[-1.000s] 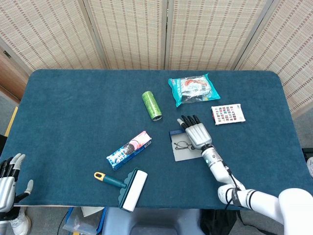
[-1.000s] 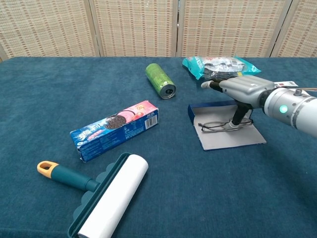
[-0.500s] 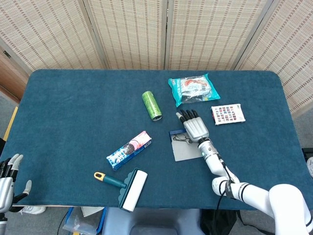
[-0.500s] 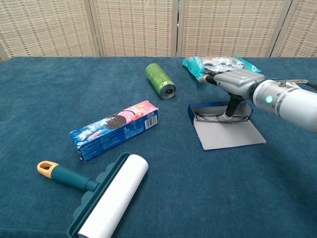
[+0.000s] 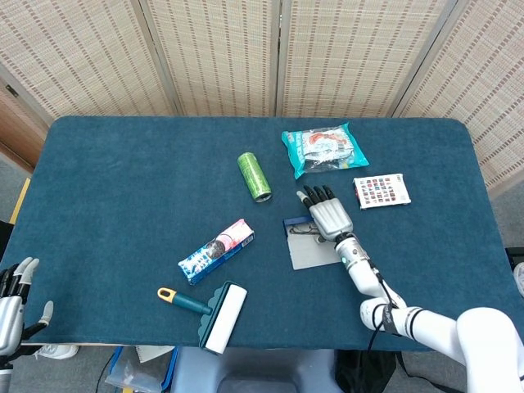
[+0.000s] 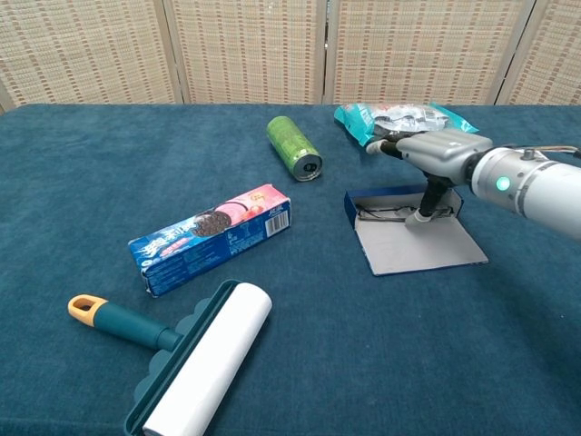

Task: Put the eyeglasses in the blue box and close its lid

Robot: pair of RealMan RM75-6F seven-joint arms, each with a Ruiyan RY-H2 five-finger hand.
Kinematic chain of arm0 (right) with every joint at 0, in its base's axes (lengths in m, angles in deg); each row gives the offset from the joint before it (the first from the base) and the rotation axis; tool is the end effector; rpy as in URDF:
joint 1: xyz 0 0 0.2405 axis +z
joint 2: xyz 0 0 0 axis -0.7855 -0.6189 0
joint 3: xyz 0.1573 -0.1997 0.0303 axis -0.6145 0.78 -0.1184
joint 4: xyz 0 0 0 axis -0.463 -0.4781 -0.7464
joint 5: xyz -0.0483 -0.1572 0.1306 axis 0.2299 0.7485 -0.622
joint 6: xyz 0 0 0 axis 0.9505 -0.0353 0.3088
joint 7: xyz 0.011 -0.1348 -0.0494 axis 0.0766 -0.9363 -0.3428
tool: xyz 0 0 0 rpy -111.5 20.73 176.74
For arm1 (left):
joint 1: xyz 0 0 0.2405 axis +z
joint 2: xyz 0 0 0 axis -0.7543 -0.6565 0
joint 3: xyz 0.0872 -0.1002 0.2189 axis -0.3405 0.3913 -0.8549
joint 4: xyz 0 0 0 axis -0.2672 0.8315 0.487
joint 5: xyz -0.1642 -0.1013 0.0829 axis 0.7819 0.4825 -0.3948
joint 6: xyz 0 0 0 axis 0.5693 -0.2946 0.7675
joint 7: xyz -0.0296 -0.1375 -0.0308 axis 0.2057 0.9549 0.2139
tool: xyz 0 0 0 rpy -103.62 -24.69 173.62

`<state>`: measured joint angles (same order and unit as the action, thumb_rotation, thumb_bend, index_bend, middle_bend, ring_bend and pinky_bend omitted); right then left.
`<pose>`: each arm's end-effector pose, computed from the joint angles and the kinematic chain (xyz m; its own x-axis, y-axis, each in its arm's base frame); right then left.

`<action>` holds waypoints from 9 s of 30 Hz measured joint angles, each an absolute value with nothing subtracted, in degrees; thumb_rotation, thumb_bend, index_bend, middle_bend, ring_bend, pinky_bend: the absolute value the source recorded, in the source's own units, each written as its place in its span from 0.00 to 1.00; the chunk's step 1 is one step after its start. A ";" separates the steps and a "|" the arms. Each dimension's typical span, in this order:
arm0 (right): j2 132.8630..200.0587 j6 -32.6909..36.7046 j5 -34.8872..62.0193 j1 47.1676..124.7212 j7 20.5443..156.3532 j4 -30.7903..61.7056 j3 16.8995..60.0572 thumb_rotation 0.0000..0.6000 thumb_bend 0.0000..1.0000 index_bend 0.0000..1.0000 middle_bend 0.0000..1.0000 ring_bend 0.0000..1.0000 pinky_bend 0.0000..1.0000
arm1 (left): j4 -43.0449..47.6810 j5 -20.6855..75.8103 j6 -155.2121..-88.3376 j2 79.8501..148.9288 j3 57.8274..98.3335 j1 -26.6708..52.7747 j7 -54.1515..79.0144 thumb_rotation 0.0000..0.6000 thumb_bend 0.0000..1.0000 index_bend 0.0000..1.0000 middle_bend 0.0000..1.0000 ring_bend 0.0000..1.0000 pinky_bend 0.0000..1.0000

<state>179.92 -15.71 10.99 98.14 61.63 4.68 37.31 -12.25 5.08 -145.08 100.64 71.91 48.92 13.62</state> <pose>-0.1822 -0.3925 -0.0407 0.6366 -0.2452 0.7312 -0.7639 -0.3305 0.5543 -0.3384 0.1508 0.1437 0.3817 0.0046 0.9243 0.9182 0.1128 -0.3798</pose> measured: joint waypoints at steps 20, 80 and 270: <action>180.70 -17.52 7.19 100.22 60.08 0.12 36.36 1.00 0.15 0.00 0.00 0.00 0.00 | -12.59 5.61 -145.05 100.27 72.04 49.13 13.26 1.00 0.40 0.00 0.00 0.00 0.00; 174.73 -4.18 26.35 85.21 71.09 9.79 46.42 1.00 0.16 0.00 0.00 0.00 0.00 | -13.37 4.56 -145.02 100.68 71.74 48.80 12.28 1.00 0.40 0.00 0.00 0.00 0.00; 168.49 -18.93 11.17 94.61 66.42 14.78 39.46 1.00 0.18 0.10 0.01 0.00 0.00 | -16.02 5.09 -143.12 97.89 70.75 48.96 14.03 1.00 0.40 0.00 0.00 0.00 0.00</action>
<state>168.49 -18.93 11.17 94.61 66.42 14.78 39.46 -16.02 5.09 -143.12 97.89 70.75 48.96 14.03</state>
